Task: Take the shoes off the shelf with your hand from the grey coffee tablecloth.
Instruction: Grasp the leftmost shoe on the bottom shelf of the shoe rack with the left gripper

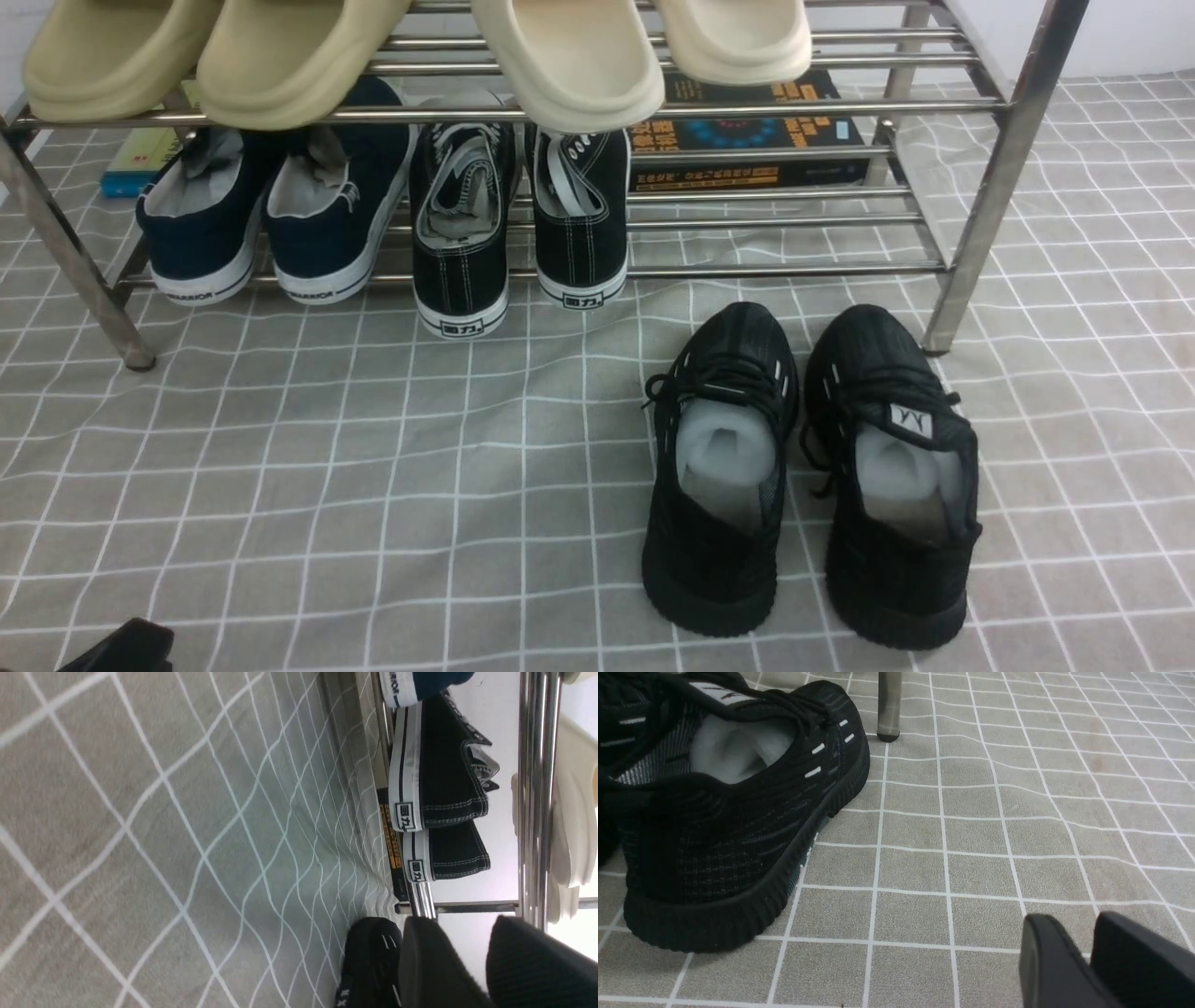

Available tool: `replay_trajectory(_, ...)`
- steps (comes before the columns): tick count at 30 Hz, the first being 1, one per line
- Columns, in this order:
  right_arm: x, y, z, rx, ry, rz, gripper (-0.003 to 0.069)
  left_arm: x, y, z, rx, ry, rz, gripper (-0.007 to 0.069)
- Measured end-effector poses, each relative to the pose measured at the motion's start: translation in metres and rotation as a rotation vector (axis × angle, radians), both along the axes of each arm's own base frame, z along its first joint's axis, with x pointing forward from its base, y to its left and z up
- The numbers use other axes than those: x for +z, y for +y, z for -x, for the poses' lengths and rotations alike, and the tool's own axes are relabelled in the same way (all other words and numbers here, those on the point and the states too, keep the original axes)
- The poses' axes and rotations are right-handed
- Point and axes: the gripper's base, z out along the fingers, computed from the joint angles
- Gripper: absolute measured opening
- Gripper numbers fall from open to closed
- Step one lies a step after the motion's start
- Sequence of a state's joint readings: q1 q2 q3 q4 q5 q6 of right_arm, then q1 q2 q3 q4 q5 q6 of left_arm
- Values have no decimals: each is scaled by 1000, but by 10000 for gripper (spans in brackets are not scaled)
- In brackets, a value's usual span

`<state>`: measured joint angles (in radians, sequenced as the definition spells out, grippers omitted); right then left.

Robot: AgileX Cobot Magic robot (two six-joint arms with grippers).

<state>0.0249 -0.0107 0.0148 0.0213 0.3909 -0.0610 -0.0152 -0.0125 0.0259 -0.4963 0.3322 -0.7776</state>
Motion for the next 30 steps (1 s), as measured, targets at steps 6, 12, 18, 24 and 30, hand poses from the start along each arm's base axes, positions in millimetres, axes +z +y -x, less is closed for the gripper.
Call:
replay_trajectory(6, 0, 0, 0, 0, 0, 0, 176, 41, 3, -3, -12, -20, -189, 9)
replay_trajectory(12, 0, 0, 0, 0, 0, 0, 188, 72, 8, -55, -24, 239, -337, 15)
replay_trajectory(18, 0, 0, 0, 0, 0, 0, 192, 100, 21, -125, 56, 287, -356, 181)
replay_trajectory(24, 0, 0, 0, 0, 0, 0, 193, 120, 48, -196, 110, 423, -363, 406)
replay_trajectory(30, 0, 0, 0, 0, 0, 0, 203, 132, 59, -263, 51, 499, -435, 517)
